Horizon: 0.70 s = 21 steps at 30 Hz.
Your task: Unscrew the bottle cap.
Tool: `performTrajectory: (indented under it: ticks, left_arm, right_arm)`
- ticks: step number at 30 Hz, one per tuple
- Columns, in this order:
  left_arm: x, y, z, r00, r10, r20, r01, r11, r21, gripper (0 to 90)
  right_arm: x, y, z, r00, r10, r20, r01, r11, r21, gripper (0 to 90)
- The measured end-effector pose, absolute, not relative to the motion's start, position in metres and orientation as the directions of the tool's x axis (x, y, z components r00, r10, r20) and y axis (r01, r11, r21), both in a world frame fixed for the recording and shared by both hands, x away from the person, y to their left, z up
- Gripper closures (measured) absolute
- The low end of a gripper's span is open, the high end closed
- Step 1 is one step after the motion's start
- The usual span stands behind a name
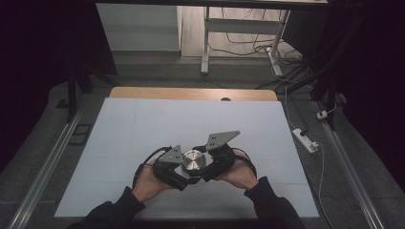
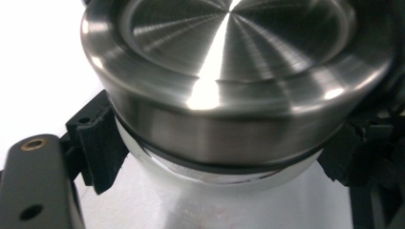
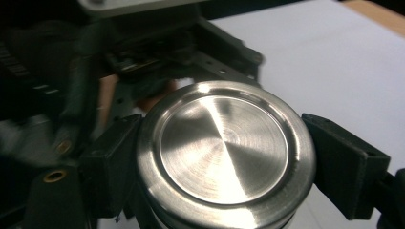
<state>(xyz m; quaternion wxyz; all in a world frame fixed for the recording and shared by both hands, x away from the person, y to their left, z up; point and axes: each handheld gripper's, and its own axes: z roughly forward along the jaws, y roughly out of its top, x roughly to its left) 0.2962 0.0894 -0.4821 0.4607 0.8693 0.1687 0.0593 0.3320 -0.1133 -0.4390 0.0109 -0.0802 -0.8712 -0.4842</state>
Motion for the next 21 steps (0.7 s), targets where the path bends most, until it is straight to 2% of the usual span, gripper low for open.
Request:
performTrajectory:
  ticks: [1,3,6,7,8,9,11,16,21]
  left_arm:
    - [0.295,0.088,-0.482,0.945,0.324,-0.048,0.222,-0.526,0.821,15.8]
    - [0.294,0.086,-0.482,0.949,0.311,-0.046,0.214,-0.528,0.822,15.8]
    - [0.293,0.085,-0.482,0.946,0.32,-0.051,0.22,-0.52,0.825,15.8]
    - [0.294,0.085,-0.482,0.944,0.329,-0.039,0.219,-0.531,0.819,15.8]
    - [0.294,0.085,-0.482,0.944,0.329,-0.039,0.219,-0.531,0.819,15.8]
    - [0.295,0.086,-0.483,0.938,0.345,-0.037,0.228,-0.532,0.815,15.9]
    - [0.296,0.088,-0.483,0.932,0.362,-0.033,0.237,-0.535,0.811,15.8]
    - [0.298,0.091,-0.483,0.909,0.416,-0.037,0.269,-0.516,0.813,15.9]
    - [0.299,0.091,-0.483,0.888,0.459,-0.033,0.294,-0.51,0.808,15.9]
  right_arm:
    - [0.338,-0.117,-0.441,-0.994,0.034,0.102,0.105,0.517,0.85,17.8]
    - [0.342,-0.119,-0.442,-0.993,-0.029,0.11,0.08,0.513,0.855,17.9]
    - [0.345,-0.12,-0.444,-0.99,-0.059,0.128,0.081,0.505,0.859,17.3]
    - [0.346,-0.12,-0.443,-0.984,-0.03,0.176,0.138,0.5,0.855,12.5]
    - [0.346,-0.12,-0.443,-0.984,-0.03,0.176,0.138,0.5,0.855,12.5]
    - [0.345,-0.12,-0.439,-0.98,0.022,0.196,0.181,0.494,0.851,7.6]
    - [0.342,-0.121,-0.435,-0.977,0.088,0.193,0.211,0.488,0.847,5.0]
    - [0.327,-0.117,-0.433,-0.938,0.321,0.134,0.283,0.481,0.83,4.9]
    - [0.312,-0.102,-0.438,-0.907,0.414,0.078,0.287,0.472,0.833,6.8]
